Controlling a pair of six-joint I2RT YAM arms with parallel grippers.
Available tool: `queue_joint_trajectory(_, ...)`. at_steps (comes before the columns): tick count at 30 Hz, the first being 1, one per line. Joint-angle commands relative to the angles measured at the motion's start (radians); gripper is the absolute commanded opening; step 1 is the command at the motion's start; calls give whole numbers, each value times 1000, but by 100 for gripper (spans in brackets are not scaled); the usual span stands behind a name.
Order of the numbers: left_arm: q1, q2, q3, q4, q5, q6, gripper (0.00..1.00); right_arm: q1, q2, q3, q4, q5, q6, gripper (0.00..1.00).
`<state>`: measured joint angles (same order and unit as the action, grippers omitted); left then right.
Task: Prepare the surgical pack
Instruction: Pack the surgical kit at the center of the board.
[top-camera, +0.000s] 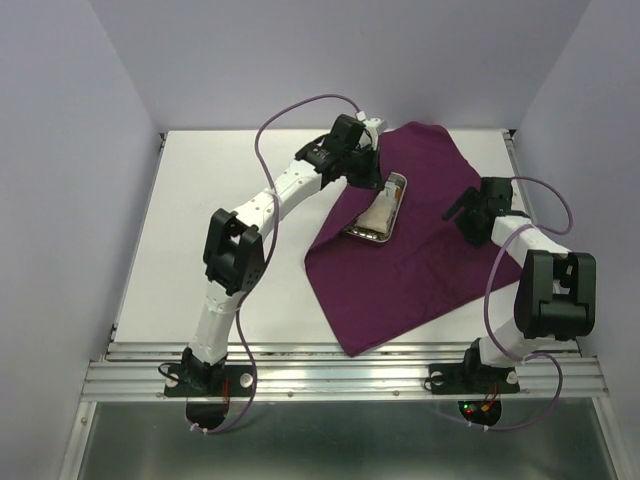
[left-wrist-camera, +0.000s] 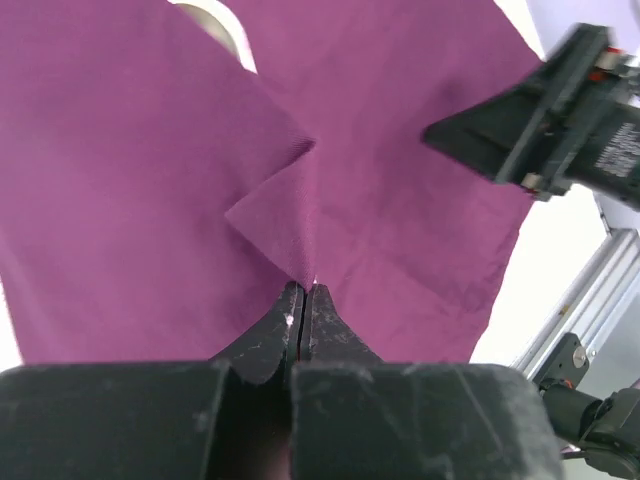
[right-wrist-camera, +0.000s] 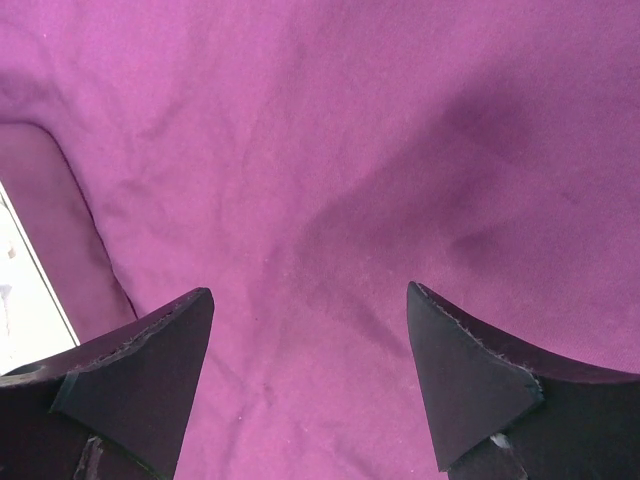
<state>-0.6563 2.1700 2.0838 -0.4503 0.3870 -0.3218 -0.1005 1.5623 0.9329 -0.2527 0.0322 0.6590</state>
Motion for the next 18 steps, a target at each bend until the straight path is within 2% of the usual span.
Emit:
queue_joint_trajectory(1,-51,25,81,30,53,-6,0,1,-11,-9,23,-12,2,83)
queue_joint_trajectory(16,-109,134,73,121,141,-111,0,1,-36,-28,20,-20,2,83)
queue_joint_trajectory(17,-111,139,84,105,112,-114,19,1,-38,-28,21,-21,2,83)
queue_joint_trajectory(18,-109,142,88,79,104,-111,28,1,-39,-26,21,-23,2,83)
